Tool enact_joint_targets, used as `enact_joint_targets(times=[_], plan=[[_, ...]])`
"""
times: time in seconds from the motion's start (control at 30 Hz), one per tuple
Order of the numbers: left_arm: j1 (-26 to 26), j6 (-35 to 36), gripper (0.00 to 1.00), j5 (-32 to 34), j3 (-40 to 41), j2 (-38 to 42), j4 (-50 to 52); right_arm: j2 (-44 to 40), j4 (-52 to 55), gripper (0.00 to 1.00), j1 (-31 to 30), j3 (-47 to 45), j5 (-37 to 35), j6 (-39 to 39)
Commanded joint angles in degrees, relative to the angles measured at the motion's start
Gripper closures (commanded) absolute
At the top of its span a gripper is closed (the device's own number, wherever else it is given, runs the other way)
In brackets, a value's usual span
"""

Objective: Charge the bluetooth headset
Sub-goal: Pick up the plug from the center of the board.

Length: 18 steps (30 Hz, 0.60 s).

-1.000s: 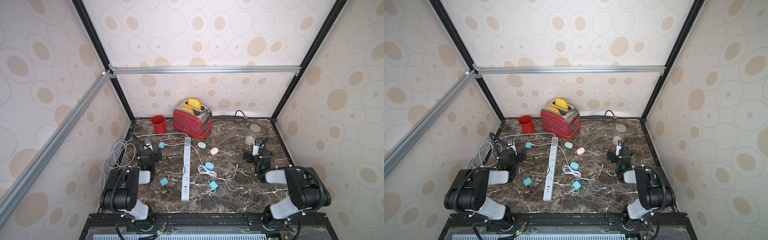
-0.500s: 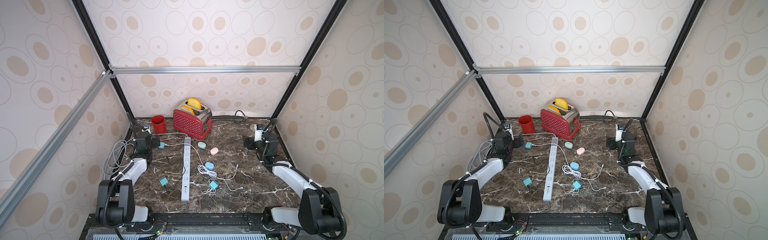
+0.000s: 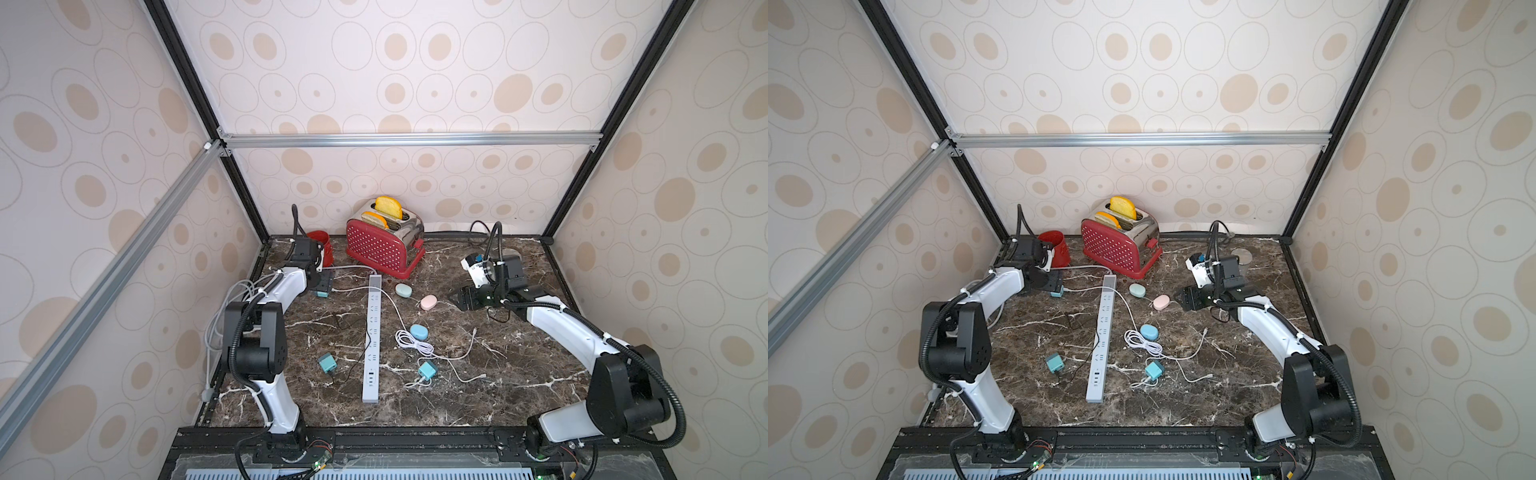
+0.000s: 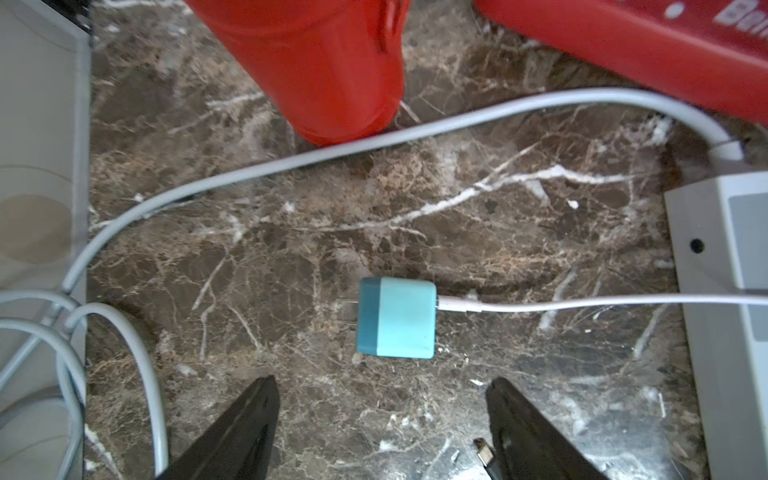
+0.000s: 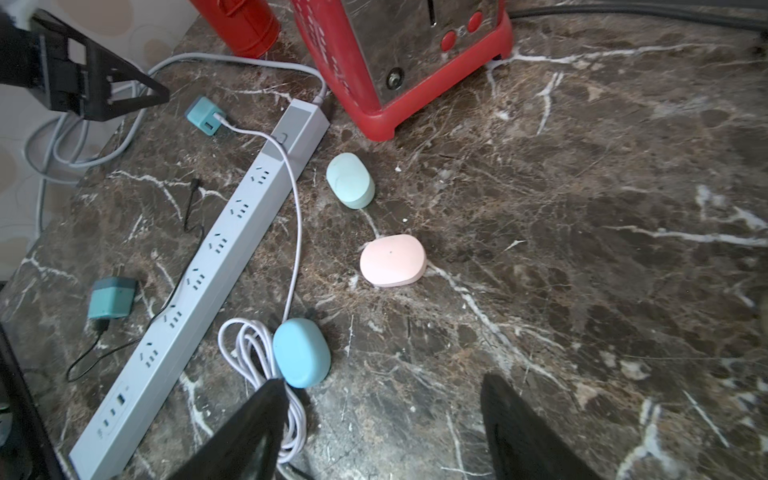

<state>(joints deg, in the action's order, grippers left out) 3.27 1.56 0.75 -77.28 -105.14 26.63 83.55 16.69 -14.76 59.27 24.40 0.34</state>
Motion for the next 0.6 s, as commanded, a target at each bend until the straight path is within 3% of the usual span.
enact_joint_targets(times=[0.0,0.17,0.57], plan=[[1.39,-1.86,0.26,0.97,-3.73,-1.52,8.74,0.98,4.85,0.26,-0.21,1.79,2.78,0.08],[1.39,-3.48,0.38,1.21,-7.80,-5.19,12.38,1.44,5.72,0.31,-0.86,1.95,3.77,0.08],[1.39,-5.14,0.31,6.19,-14.40,-10.88,16.24,1.76,6.75,0.28,-0.97,1.20,2.60,-0.51]])
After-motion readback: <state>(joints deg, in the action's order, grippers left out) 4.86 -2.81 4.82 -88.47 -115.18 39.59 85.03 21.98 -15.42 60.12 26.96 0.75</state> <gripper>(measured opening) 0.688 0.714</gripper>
